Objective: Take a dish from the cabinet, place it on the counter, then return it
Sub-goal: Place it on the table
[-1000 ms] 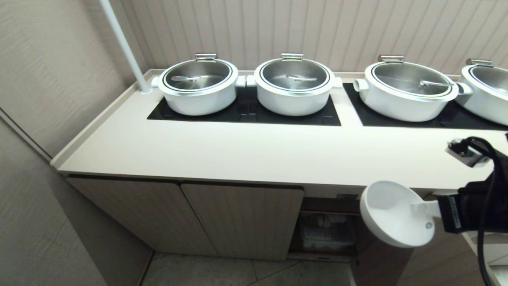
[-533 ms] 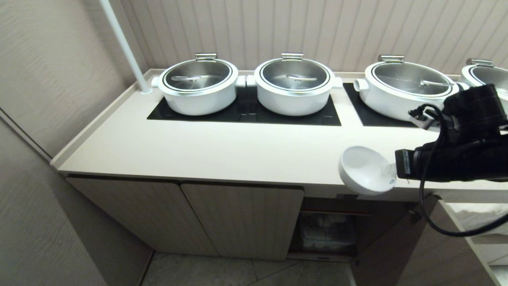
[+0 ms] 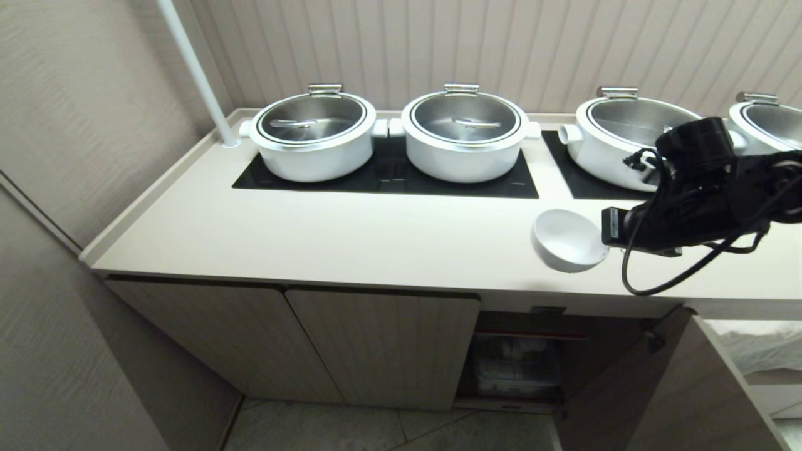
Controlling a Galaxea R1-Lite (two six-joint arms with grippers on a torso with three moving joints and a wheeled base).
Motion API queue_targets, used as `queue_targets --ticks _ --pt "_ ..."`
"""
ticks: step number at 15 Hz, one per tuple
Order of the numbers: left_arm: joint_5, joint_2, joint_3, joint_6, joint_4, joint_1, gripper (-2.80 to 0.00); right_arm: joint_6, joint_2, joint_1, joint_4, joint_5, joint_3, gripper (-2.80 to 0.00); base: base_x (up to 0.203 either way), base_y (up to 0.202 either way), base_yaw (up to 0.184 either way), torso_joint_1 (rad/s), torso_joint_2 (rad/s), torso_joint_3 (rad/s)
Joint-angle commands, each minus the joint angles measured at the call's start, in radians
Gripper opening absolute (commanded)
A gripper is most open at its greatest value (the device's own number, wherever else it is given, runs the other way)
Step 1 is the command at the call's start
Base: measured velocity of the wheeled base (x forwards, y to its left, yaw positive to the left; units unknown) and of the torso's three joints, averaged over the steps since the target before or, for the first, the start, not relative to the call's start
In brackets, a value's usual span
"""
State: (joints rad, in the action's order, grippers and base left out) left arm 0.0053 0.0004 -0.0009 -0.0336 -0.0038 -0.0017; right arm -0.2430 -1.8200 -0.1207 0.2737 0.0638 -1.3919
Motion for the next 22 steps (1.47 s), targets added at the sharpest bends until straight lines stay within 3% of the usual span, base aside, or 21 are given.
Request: queue_targets --ticks 1,6,12,22 --pt "-0.001 0.0 -0.001 0.0 -0.001 0.0 -2.8 -0.048 -0.076 0.01 0.037 -0.001 -0.092 -2.8 0.0 0.0 0.0 0.0 0.0 0.0" --pt "0.001 0.0 0.001 0.0 -0.001 0.0 -2.8 -0.117 -0.164 0.031 0.143 -0.005 -0.234 -2.8 0.0 0.0 0.0 0.0 0.0 0.0" --pt "0.001 0.0 0.0 0.0 -0.001 0.0 -2.8 -0.118 -0.232 0.055 0.185 -0.007 -0.314 -2.8 0.0 0.0 0.0 0.0 0.0 0.0" --pt "0.001 0.0 0.0 0.0 -0.001 0.0 -2.8 -0.096 -0.275 0.079 0.199 -0.04 -0.329 -2.8 0.0 0.0 0.0 0.0 0.0 0.0"
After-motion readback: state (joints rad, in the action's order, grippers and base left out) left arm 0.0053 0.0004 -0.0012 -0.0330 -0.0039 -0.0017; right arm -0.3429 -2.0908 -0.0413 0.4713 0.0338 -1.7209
